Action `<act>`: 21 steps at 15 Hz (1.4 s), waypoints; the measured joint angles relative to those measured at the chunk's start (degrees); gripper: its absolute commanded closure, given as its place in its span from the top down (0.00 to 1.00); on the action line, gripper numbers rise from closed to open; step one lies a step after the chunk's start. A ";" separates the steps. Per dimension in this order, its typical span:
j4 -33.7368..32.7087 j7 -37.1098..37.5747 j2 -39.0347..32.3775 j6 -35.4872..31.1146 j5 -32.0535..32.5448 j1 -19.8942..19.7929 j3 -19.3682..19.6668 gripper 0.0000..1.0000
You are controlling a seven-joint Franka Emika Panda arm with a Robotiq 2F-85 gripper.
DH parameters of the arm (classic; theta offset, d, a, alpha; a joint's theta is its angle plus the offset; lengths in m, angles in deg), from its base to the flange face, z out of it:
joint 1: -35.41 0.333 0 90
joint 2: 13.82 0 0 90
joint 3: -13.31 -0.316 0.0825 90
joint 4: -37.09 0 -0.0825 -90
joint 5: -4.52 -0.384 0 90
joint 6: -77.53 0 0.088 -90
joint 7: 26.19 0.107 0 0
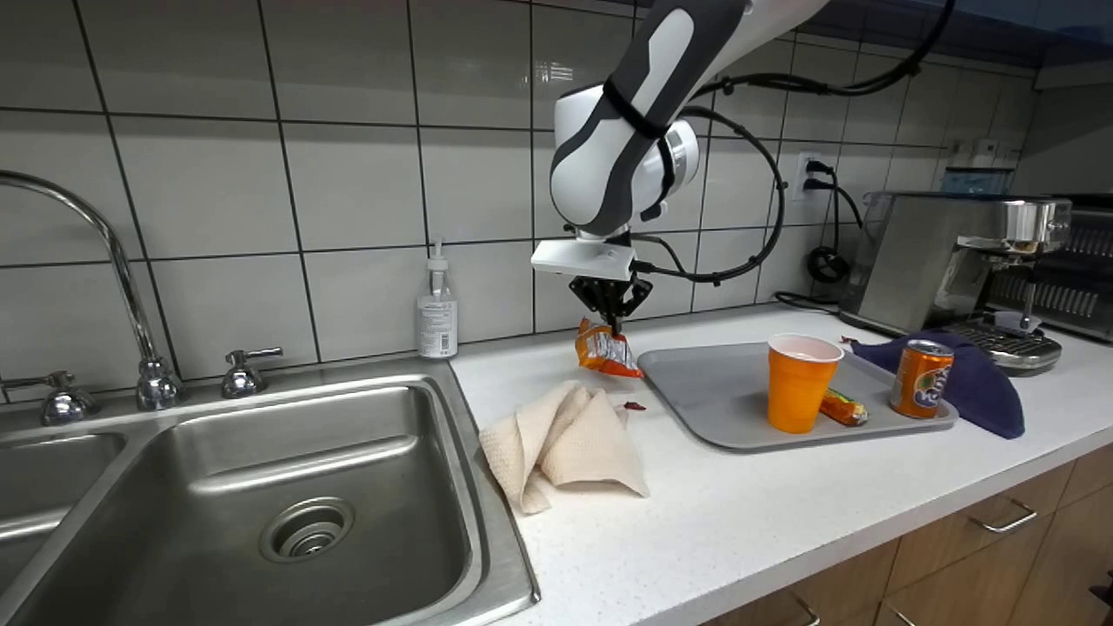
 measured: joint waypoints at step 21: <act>6.48 2.32 4.41 0.00 3.58 -3.21 2.69 0.00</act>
